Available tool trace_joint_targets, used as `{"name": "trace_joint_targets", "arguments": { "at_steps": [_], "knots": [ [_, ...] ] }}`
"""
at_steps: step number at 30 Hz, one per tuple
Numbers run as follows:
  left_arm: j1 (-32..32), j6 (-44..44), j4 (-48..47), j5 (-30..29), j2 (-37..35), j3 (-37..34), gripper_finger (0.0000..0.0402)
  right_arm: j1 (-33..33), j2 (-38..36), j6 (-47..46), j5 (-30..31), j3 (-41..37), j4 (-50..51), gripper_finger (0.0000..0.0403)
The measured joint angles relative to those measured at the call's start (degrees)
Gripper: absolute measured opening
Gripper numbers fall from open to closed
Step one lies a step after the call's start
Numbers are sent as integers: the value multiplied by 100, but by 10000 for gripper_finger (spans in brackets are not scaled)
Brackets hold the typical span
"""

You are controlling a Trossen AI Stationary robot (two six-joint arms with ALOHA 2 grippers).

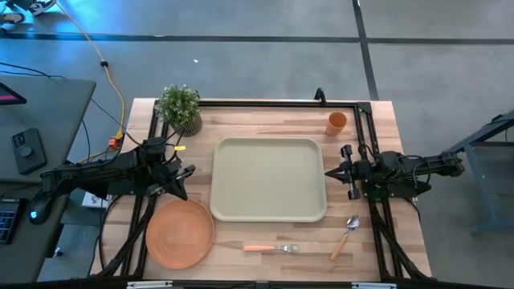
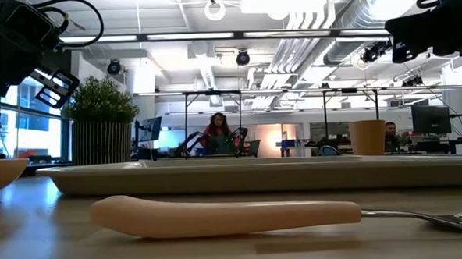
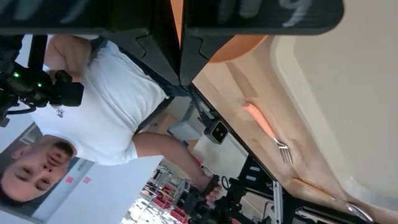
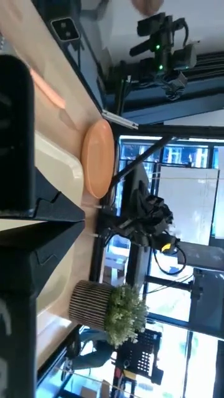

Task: Pick and place plate/cup/fork/spoon on tray
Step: Put the light orange plate on the light brown tray

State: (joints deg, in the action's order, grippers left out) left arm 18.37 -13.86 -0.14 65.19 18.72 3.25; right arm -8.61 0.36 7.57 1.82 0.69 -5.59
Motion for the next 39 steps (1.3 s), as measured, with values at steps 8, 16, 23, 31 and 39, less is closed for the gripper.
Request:
{"name": "trace_joint_targets", "arguments": {
  "at_steps": [8, 16, 23, 31, 39],
  "knots": [
    [0, 53, -2, 7, 0, 0, 0, -1, -2, -75, 678, 0, -357, 0],
    [0, 57, 12, 4, 2, 0, 0, -1, 11, -879, 2165, -10, -520, 0],
    [0, -73, 47, 6, 2, -2, 0, -1, 575, -1833, 2639, -11, -20, 38],
    [0, -1480, 174, 48, 2, -4, 0, -1, 1754, -2062, 2369, -5, -1270, 173],
    [4, -1246, 166, 413, 2, -4, 0, 0, 3056, -2574, 2070, 281, -2386, 219]
  ]
}}
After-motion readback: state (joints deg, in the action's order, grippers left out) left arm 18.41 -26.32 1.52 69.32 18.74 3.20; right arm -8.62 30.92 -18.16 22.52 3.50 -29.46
